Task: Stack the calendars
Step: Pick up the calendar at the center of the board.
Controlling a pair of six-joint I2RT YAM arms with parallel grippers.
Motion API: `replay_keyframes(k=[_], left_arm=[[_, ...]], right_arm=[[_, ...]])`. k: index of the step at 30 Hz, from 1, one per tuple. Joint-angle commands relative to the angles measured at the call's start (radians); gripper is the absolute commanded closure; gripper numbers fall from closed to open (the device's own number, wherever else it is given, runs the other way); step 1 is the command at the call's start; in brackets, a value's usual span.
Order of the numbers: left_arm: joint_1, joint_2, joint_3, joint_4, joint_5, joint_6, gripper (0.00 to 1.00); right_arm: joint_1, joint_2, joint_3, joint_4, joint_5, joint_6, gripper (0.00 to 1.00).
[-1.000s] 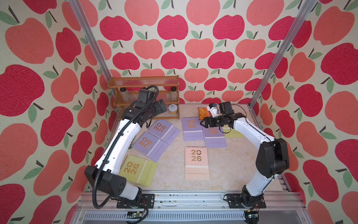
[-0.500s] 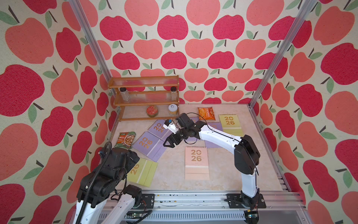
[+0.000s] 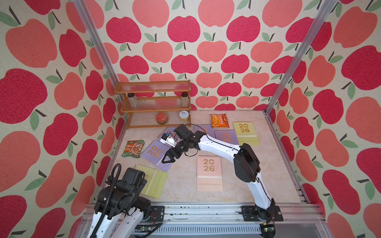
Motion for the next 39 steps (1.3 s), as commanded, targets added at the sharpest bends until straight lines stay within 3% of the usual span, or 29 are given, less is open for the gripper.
replay_keyframes(k=[1, 7, 11, 14, 18, 20, 23, 27, 31, 39], left_arm=[[0.004, -0.035, -0.013, 0.056, -0.087, -0.029, 0.0], [0.013, -0.028, 0.007, 0.071, -0.212, 0.006, 0.0], [0.053, 0.018, 0.014, 0.252, -0.176, 0.143, 0.0], [0.16, 0.11, 0.014, 0.43, -0.028, 0.289, 0.01], [0.392, 0.23, 0.003, 0.652, 0.294, 0.428, 0.0], [0.441, 0.27, 0.003, 0.772, 0.403, 0.479, 0.0], [0.411, 0.376, 0.05, 0.862, 0.51, 0.54, 0.0], [0.29, 0.535, 0.107, 0.911, 0.499, 0.617, 0.0], [0.213, 0.692, 0.155, 1.039, 0.592, 0.656, 0.0], [-0.032, 1.075, 0.4, 1.17, 0.628, 0.731, 0.0]], right_arm=[[0.011, 0.031, 0.043, -0.008, -0.066, 0.02, 0.13], [0.012, 0.049, 0.041, 0.006, -0.089, 0.016, 0.13], [0.001, 0.051, 0.033, -0.001, -0.089, 0.002, 0.13], [-0.03, 0.035, 0.008, 0.025, -0.094, 0.021, 0.13], [-0.102, -0.003, -0.034, 0.034, -0.066, 0.04, 0.13], [-0.151, -0.038, -0.068, 0.025, -0.028, 0.037, 0.13], [-0.226, -0.093, -0.131, 0.006, 0.025, 0.048, 0.13], [-0.349, -0.173, -0.24, 0.035, 0.048, 0.08, 0.13], [-0.485, -0.235, -0.316, 0.003, 0.104, 0.073, 0.13], [-0.743, -0.318, -0.407, -0.043, 0.16, 0.053, 0.13]])
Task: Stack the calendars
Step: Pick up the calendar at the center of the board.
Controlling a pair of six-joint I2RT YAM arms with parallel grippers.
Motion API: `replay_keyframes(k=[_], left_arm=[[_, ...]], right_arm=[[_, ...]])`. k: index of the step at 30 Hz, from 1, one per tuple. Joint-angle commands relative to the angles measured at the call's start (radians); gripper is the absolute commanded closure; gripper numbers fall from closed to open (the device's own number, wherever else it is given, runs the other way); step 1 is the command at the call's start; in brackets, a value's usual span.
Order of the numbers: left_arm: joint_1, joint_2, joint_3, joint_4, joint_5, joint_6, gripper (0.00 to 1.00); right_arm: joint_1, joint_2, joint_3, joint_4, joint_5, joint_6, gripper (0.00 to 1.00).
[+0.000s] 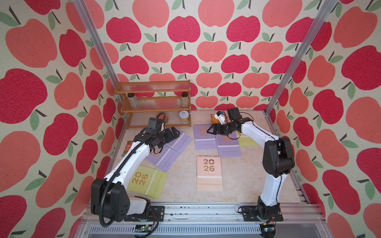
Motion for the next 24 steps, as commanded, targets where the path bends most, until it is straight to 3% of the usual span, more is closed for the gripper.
replay_keyframes(k=[1, 11, 17, 24], left_arm=[[-0.072, 0.133, 0.087, 0.118, 0.058, 0.046, 0.0], [-0.252, 0.543, 0.378, 0.247, 0.157, 0.009, 0.0], [-0.295, 0.724, 0.528, 0.244, 0.197, -0.01, 0.0], [-0.308, 0.839, 0.624, 0.243, 0.236, -0.035, 0.0]], right_arm=[[-0.075, -0.032, -0.021, -0.067, 0.044, -0.022, 0.13], [-0.237, -0.051, -0.084, -0.102, 0.104, -0.069, 0.13], [-0.3, -0.054, -0.156, -0.079, 0.111, -0.062, 0.13], [-0.322, -0.028, -0.197, -0.046, 0.123, -0.057, 0.13]])
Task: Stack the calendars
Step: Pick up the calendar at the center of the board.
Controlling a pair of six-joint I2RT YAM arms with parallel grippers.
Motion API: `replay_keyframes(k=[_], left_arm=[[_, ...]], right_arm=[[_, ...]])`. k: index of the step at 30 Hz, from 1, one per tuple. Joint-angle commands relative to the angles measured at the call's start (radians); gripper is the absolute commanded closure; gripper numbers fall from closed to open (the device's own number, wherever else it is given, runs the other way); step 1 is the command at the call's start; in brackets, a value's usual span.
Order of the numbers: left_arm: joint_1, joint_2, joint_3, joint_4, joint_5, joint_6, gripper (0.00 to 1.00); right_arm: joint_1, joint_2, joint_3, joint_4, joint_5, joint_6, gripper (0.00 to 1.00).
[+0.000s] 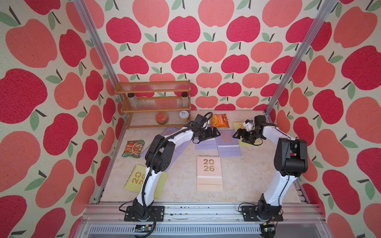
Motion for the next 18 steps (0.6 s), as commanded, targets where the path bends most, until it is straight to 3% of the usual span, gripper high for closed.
replay_keyframes(k=[1, 18], left_arm=[[-0.007, 0.041, 0.06, 0.005, 0.04, -0.027, 0.0], [-0.065, 0.171, 0.14, -0.033, 0.068, -0.056, 0.0]], right_arm=[[-0.008, -0.009, -0.018, 0.016, 0.008, -0.019, 0.13], [-0.01, 0.018, -0.115, 0.067, -0.04, 0.003, 0.13]])
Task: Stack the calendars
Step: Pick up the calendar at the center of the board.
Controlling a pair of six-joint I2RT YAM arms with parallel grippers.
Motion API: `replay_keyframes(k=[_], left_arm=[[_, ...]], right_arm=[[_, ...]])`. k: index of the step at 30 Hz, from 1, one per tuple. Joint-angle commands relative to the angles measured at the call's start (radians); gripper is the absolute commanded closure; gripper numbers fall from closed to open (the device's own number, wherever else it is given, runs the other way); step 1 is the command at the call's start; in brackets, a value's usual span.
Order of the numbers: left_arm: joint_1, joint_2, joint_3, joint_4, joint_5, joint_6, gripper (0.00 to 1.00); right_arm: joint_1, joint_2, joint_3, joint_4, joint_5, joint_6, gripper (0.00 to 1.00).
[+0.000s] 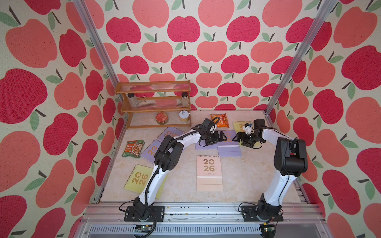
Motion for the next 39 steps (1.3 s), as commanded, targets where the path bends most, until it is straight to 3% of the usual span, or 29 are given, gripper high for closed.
replay_keyframes(k=[1, 23, 39], left_arm=[[0.004, 0.035, 0.023, -0.029, 0.017, -0.013, 0.0], [-0.03, 0.096, 0.079, -0.041, 0.041, -0.035, 0.0], [-0.032, 0.054, -0.024, 0.022, 0.047, -0.06, 0.0]], right_arm=[[0.001, 0.009, -0.038, 0.006, -0.024, 0.006, 0.13], [0.027, -0.062, -0.204, 0.013, -0.084, 0.055, 0.13], [-0.028, -0.224, -0.379, 0.461, -0.261, 0.263, 0.2]])
